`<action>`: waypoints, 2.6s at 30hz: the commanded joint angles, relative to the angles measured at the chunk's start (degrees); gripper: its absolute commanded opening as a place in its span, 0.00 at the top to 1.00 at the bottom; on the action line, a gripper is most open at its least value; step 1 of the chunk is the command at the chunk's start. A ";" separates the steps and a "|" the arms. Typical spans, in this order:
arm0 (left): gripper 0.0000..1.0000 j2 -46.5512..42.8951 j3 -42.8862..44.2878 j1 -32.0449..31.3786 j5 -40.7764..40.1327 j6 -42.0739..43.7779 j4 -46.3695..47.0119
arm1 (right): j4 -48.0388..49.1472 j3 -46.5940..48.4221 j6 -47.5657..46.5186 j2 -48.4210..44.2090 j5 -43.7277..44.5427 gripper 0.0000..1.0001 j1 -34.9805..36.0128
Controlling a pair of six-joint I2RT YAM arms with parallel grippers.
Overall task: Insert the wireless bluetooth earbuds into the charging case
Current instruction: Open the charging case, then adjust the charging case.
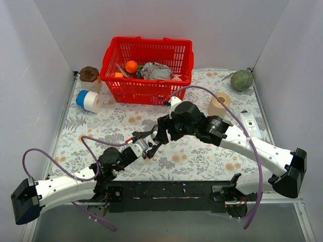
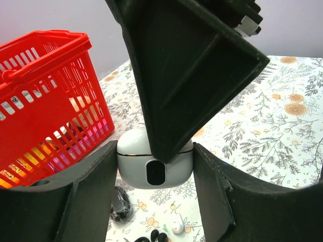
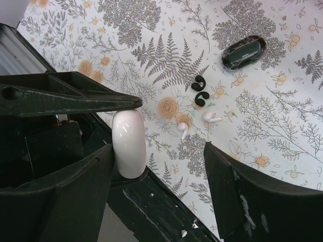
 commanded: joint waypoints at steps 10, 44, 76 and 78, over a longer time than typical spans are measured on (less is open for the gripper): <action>1.00 -2.23 1.32 -0.18 -0.85 0.60 -0.53 | 0.14 0.65 -0.11 -3.11 5.69 0.21 -1.46; 1.00 -2.58 1.58 -0.18 -0.76 -0.89 0.43 | 6.56 -0.23 -1.34 -0.83 -6.00 0.89 -2.52; 0.22 4.17 18.54 23.53 59.40 -43.60 -13.21 | -1.26 8.46 -34.38 -12.26 0.00 0.99 -2.34; 0.27 7.95 19.94 26.10 64.62 -44.66 -11.27 | -1.79 8.47 -34.57 -11.99 -1.25 0.99 -2.25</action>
